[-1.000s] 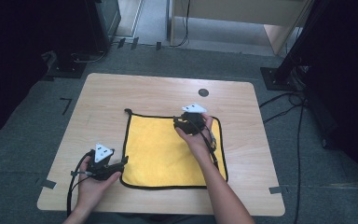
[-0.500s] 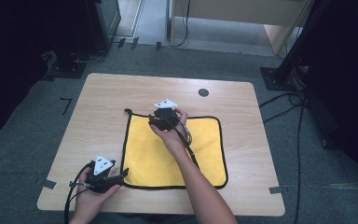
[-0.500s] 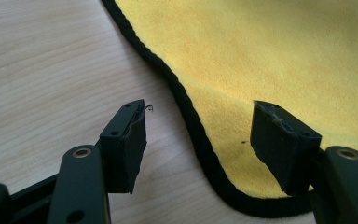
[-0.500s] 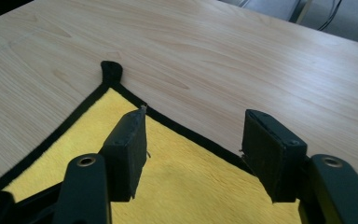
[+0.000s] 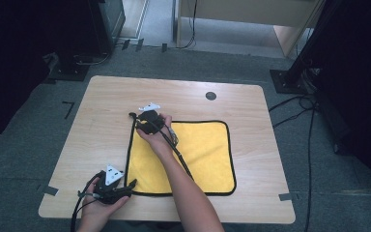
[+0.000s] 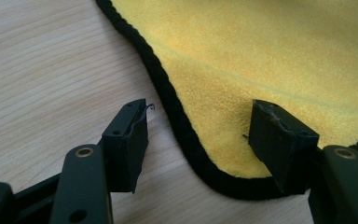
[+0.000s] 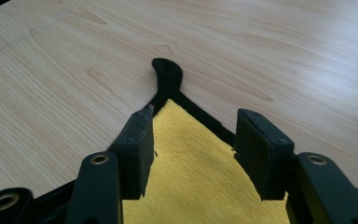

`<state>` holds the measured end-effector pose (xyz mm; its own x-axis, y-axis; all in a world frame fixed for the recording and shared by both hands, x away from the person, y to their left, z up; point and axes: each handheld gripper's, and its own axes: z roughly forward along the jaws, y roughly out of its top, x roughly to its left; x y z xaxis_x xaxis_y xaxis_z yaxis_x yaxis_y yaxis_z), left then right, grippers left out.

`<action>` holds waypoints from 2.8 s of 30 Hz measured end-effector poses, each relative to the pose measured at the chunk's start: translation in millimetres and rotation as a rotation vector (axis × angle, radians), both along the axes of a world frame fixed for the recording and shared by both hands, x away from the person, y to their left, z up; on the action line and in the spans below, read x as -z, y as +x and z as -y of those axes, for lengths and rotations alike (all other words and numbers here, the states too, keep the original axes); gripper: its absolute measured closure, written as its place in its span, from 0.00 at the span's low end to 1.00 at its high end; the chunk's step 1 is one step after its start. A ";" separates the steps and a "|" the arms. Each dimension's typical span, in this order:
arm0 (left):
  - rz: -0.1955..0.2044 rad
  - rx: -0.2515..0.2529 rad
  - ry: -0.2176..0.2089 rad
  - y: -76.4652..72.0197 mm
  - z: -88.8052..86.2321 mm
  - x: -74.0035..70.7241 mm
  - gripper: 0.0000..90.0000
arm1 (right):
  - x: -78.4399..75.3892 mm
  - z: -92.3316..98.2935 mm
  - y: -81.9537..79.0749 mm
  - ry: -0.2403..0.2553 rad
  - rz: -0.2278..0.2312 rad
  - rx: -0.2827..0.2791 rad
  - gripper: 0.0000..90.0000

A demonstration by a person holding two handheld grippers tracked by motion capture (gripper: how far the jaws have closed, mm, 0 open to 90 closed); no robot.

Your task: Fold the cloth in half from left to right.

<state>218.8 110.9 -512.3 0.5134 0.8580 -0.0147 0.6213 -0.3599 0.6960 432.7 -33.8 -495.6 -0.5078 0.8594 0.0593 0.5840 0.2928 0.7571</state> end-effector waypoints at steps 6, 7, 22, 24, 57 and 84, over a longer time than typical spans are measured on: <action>0.012 0.021 0.004 -7.6 -1.4 0.3 0.47 | 12.3 -21.6 5.7 -0.026 -0.025 -0.010 0.51; 0.014 0.033 0.003 -7.9 -1.0 0.1 0.51 | 16.0 -24.2 5.8 -0.041 -0.025 -0.013 0.51; 0.093 0.126 -0.078 -18.7 19.5 -21.1 0.94 | -10.7 3.6 -4.8 -0.051 0.035 0.000 1.00; 0.114 0.144 -0.079 -19.6 27.6 -27.6 0.94 | -25.5 22.5 -7.8 -0.039 0.073 0.005 1.00; 0.113 0.353 -0.204 -8.4 188.6 -38.6 0.95 | -43.6 192.8 -26.9 -0.030 0.122 0.202 1.00; 0.102 0.274 -0.167 17.4 173.9 -36.0 0.49 | -29.6 286.2 -47.0 -0.033 0.092 0.318 0.67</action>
<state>236.3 -63.0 -476.3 0.7308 0.6779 -0.0803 0.4412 -0.3793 0.8133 385.7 -320.0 -466.0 -0.2161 0.9764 -0.0051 0.5797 0.1325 0.8040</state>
